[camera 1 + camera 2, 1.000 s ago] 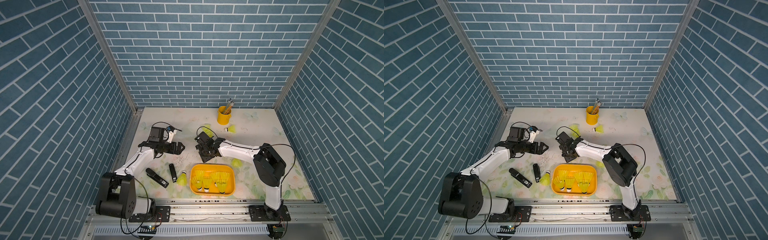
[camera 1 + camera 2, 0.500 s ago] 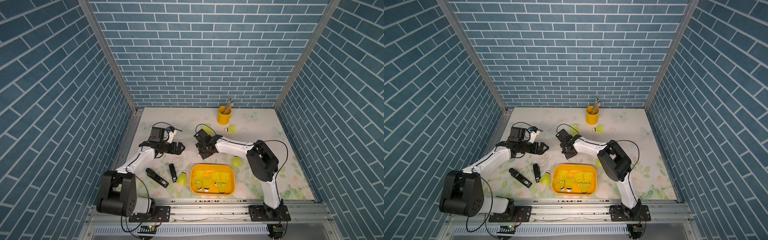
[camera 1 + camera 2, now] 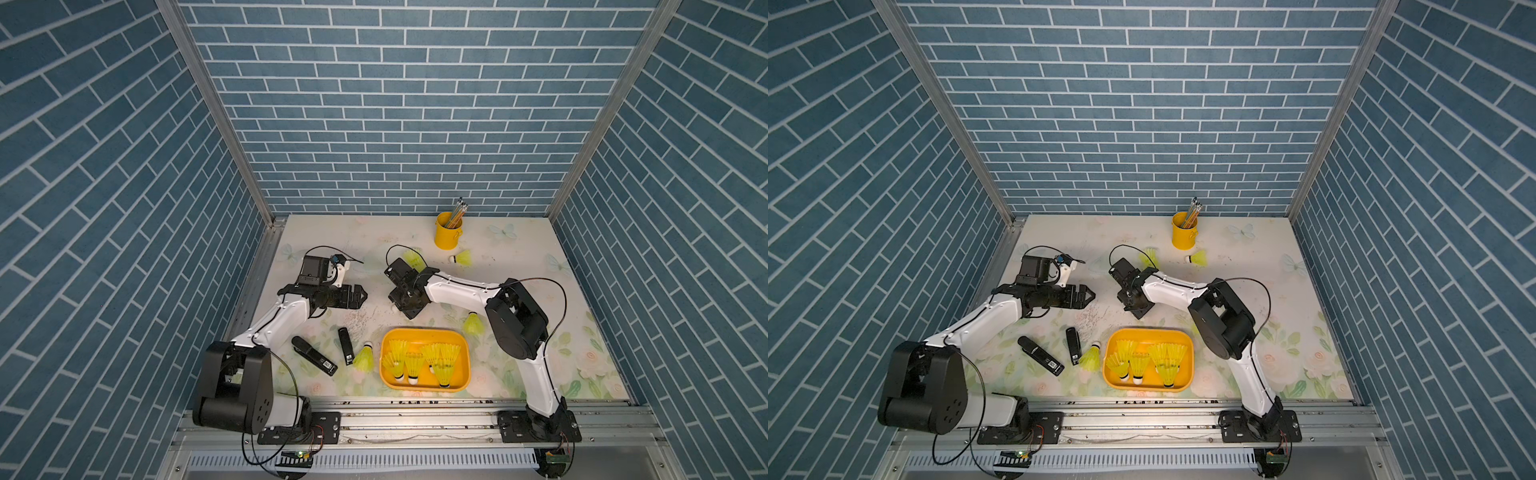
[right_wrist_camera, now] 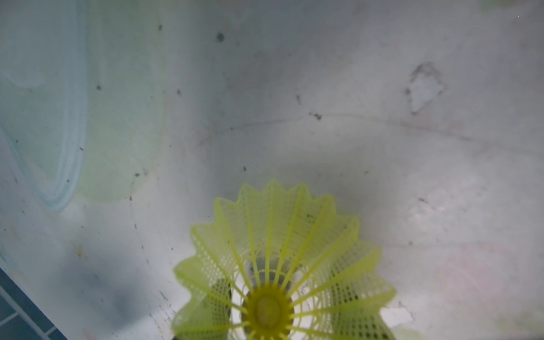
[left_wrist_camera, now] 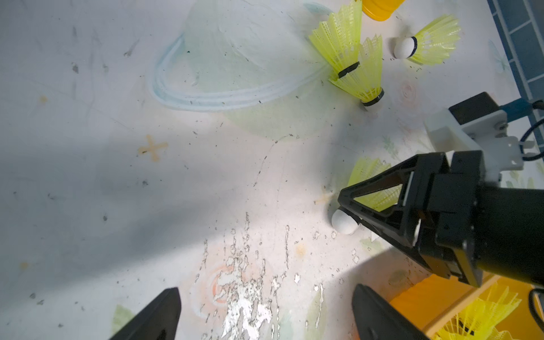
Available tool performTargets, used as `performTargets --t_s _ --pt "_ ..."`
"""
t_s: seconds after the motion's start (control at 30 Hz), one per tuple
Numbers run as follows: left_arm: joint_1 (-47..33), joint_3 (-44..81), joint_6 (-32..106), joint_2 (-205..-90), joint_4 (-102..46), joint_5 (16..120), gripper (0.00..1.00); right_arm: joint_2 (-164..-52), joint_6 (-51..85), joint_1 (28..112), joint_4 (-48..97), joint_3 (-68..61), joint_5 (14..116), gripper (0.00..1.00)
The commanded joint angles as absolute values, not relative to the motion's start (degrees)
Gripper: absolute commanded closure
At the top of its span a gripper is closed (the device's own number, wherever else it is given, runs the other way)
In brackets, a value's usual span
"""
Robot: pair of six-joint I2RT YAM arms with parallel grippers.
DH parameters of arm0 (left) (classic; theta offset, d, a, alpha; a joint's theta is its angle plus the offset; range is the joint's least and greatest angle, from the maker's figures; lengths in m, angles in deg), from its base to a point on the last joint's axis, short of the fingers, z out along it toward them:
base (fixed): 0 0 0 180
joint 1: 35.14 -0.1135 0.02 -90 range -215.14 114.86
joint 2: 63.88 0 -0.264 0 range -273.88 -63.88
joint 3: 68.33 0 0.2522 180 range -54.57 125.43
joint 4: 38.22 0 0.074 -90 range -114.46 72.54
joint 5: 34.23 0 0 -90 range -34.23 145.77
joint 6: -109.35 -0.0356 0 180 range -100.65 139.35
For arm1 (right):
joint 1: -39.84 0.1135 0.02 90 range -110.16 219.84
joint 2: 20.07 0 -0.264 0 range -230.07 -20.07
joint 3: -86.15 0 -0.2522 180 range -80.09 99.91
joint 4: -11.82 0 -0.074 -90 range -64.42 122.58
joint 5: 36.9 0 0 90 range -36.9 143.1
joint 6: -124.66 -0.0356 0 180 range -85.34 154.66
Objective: Put the shuttlecocks into the storage box
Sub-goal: Pick up the shuttlecock at the center of the board.
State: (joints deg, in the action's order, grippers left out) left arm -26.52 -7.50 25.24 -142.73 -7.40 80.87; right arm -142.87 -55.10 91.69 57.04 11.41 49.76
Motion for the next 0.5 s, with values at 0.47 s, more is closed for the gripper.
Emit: performTargets --t_s 0.47 --pt "-26.94 -12.56 30.69 -137.01 -8.64 78.9 0.04 -147.51 -50.68 93.45 59.86 13.13 51.34 0.55"
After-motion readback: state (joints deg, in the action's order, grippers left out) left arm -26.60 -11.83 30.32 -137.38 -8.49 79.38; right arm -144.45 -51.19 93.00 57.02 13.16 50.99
